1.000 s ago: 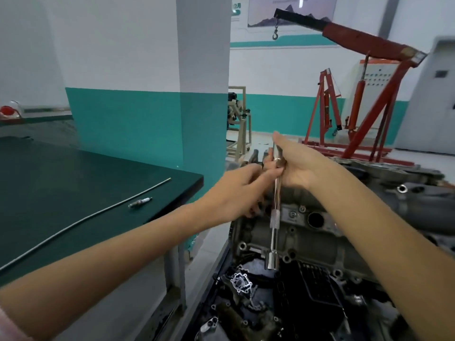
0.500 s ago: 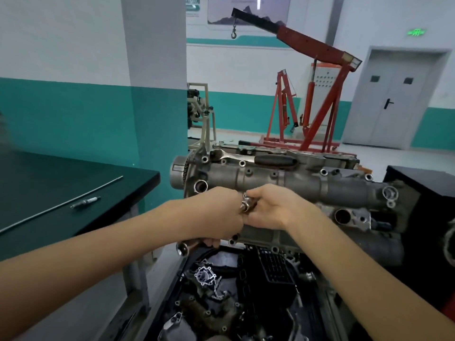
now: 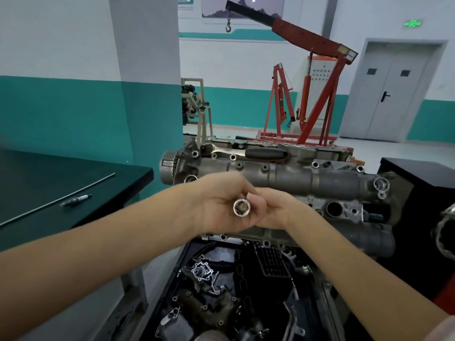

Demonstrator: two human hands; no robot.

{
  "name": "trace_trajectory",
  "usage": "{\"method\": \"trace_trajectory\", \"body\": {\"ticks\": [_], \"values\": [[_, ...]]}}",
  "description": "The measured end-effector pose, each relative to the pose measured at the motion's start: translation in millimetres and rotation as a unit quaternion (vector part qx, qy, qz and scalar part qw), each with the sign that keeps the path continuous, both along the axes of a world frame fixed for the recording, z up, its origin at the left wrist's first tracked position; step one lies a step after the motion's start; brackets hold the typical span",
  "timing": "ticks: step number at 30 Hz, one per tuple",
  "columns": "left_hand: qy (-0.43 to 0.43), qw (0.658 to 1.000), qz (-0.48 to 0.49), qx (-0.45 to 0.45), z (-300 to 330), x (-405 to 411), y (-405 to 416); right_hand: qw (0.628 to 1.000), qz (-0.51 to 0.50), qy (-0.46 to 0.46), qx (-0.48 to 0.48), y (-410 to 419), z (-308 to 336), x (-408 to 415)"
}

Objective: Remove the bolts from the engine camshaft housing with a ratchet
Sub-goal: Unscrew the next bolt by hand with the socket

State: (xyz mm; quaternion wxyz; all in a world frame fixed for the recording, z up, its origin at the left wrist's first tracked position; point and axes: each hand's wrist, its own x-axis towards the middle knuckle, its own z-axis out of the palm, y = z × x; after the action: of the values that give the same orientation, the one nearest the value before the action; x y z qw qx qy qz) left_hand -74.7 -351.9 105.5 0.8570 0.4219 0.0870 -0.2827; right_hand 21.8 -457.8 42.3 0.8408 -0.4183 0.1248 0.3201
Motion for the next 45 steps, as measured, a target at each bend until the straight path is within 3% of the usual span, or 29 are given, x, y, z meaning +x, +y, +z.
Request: {"method": "trace_trajectory", "body": {"ticks": [5, 8, 10, 11, 13, 14, 16, 19, 21, 22, 23, 25, 26, 27, 28, 34, 39, 41, 45], "values": [[0.047, 0.992, 0.097, -0.064, -20, -9, -6, 0.994, 0.051, -0.040, -0.085, -6, -2, -11], [0.083, 0.983, 0.147, -0.078, -25, 7, -8, 0.958, 0.071, -0.151, -0.232, -9, -3, -18], [0.104, 0.976, 0.161, -0.102, -28, 24, -13, 0.863, 0.068, -0.302, -0.400, -12, -7, -22], [0.111, 0.974, 0.165, -0.111, -29, 33, -17, 0.785, 0.065, -0.384, -0.481, -16, -10, -22], [0.116, 0.971, 0.172, -0.119, -30, 51, -21, 0.588, 0.042, -0.529, -0.611, -28, -17, -18], [0.113, 0.972, 0.167, -0.119, -31, 58, -22, 0.519, 0.024, -0.572, -0.635, -34, -21, -17], [0.098, 0.983, 0.134, -0.083, -35, 66, -19, 0.470, 0.011, -0.617, -0.632, -42, -26, -14], [-0.001, 0.996, 0.037, 0.086, -45, 59, -9, 0.440, 0.001, -0.640, -0.630, -45, -28, -4], [-0.110, 0.959, 0.014, 0.262, -55, 50, -2, 0.433, 0.003, -0.661, -0.612, -40, -25, 1], [-0.183, 0.916, 0.029, 0.356, -61, 46, 2, 0.438, 0.004, -0.673, -0.596, -36, -24, 2], [-0.269, 0.850, 0.058, 0.449, -68, 43, 6, 0.444, 0.002, -0.680, -0.583, -32, -23, 3], [-0.453, 0.652, 0.136, 0.593, -80, 39, 16, 0.458, -0.010, -0.685, -0.566, -26, -22, 5], [-0.519, 0.574, 0.167, 0.611, -83, 35, 18, 0.464, -0.009, -0.685, -0.562, -24, -22, 6], [-0.569, 0.534, 0.180, 0.600, -85, 33, 19, 0.462, -0.007, -0.686, -0.562, -24, -24, 6], [-0.607, 0.519, 0.178, 0.575, -86, 33, 19, 0.455, -0.007, -0.690, -0.563, -25, -26, 7], [-0.653, 0.591, 0.173, 0.442, -95, 40, 8, 0.436, -0.007, -0.711, -0.551, -28, -32, 9], [-0.668, 0.565, 0.244, 0.418, -105, 47, 6, 0.415, -0.029, -0.700, -0.581, -28, -36, 9], [-0.667, 0.560, 0.278, 0.405, -106, 47, 6, 0.444, -0.041, -0.685, -0.576, -29, -36, 8], [-0.647, 0.587, 0.319, 0.367, -105, 49, 3, 0.491, -0.048, -0.673, -0.551, -31, -37, 7]]}}
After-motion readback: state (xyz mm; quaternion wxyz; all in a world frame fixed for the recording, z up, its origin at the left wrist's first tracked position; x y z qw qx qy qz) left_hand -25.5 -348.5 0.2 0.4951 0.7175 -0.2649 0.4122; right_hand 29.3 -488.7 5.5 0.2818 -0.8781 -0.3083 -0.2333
